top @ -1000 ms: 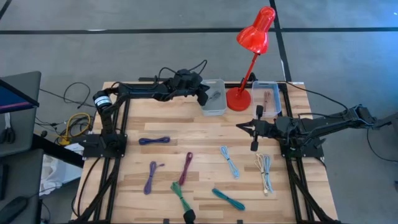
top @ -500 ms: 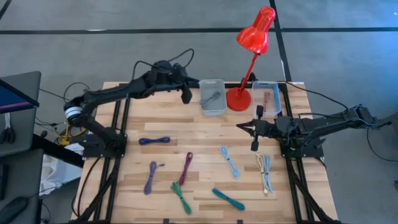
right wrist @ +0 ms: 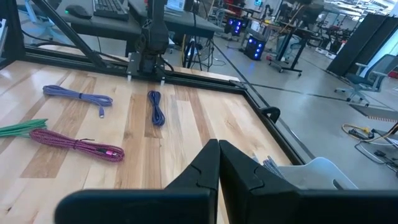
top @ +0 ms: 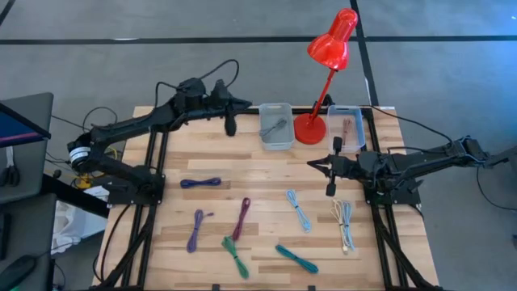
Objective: Pick & Place USB Port
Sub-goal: Put the purple patterned charger cable into the white bin
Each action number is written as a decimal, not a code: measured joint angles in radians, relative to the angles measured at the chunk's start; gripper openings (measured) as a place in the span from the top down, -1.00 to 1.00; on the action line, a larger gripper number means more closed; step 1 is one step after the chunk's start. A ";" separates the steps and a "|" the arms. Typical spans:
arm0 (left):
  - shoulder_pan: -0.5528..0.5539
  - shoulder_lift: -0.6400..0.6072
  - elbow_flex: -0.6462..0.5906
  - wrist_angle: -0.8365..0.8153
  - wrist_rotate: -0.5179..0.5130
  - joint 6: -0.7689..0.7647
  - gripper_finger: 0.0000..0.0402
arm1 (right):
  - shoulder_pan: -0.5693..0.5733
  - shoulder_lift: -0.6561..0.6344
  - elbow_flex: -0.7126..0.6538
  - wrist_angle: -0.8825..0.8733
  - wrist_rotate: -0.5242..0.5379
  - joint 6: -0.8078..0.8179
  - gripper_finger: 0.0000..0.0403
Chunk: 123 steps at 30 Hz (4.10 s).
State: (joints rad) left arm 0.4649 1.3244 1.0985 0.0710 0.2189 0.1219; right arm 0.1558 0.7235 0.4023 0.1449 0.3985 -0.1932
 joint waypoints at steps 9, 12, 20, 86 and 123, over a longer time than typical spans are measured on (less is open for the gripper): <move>-0.187 -0.292 -0.170 -0.207 0.051 0.077 0.98 | 0.000 0.000 0.000 -0.014 0.000 0.000 1.00; -0.283 -0.393 -0.310 -0.204 -0.022 -0.014 0.98 | -0.001 0.000 0.000 -0.014 0.000 0.000 1.00; -0.522 -0.544 -0.516 -0.209 -0.196 -0.224 0.98 | -0.001 0.000 0.000 -0.004 0.000 0.000 1.00; -0.519 0.018 -0.563 -0.601 -0.476 -0.523 -0.17 | 0.001 0.001 0.000 0.013 -0.001 0.002 1.00; -0.510 -0.218 -0.513 -0.519 -0.525 -0.451 0.93 | 0.001 0.000 0.000 0.015 -0.001 0.001 1.00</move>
State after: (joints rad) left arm -0.0449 1.1060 0.5855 -0.4480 -0.3062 -0.3289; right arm 0.1570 0.7238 0.4023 0.1595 0.3977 -0.1921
